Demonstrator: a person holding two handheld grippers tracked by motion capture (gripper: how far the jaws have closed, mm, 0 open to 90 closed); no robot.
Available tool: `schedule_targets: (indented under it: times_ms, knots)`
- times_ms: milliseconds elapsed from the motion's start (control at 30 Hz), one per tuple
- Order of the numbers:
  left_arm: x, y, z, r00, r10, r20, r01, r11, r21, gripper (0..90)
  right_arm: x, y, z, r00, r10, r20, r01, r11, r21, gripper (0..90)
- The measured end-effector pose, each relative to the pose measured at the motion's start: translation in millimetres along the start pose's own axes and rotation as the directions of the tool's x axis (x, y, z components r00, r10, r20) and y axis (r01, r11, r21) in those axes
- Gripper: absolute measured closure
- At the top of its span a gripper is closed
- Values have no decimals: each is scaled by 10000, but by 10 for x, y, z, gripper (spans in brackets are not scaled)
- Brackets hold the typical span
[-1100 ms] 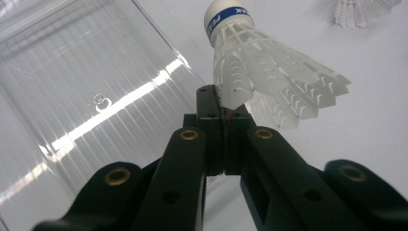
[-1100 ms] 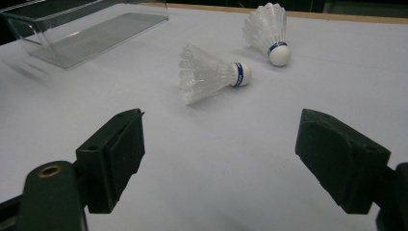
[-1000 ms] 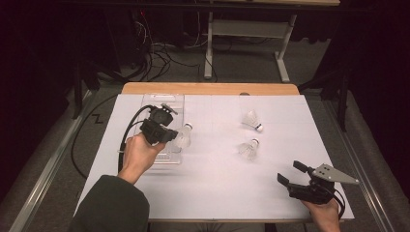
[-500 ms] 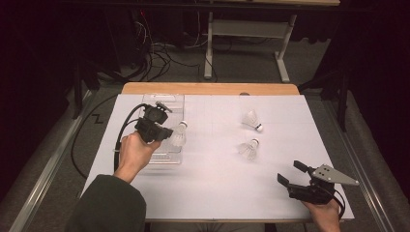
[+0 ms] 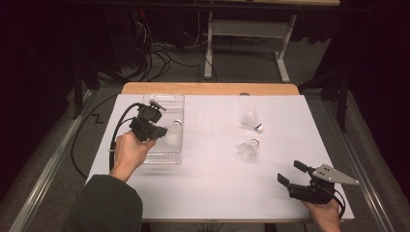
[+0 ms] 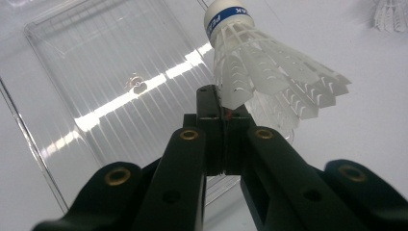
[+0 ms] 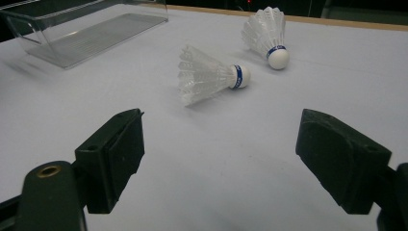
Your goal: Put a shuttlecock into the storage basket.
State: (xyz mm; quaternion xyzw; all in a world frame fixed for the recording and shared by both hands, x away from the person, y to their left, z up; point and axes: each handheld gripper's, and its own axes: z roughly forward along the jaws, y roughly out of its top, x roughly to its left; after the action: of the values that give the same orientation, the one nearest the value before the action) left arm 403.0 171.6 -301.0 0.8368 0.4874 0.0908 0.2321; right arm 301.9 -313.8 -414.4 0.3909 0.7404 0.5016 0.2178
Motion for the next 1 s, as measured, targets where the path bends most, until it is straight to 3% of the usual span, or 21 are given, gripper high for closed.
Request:
schedule_targets:
  times_ms: [1000]
  knots:
    - [195,-45,130,9963,-423,-746,443,9987,250,895,-3,0,-3,10000,51,-33,-51,10000,-16,180]
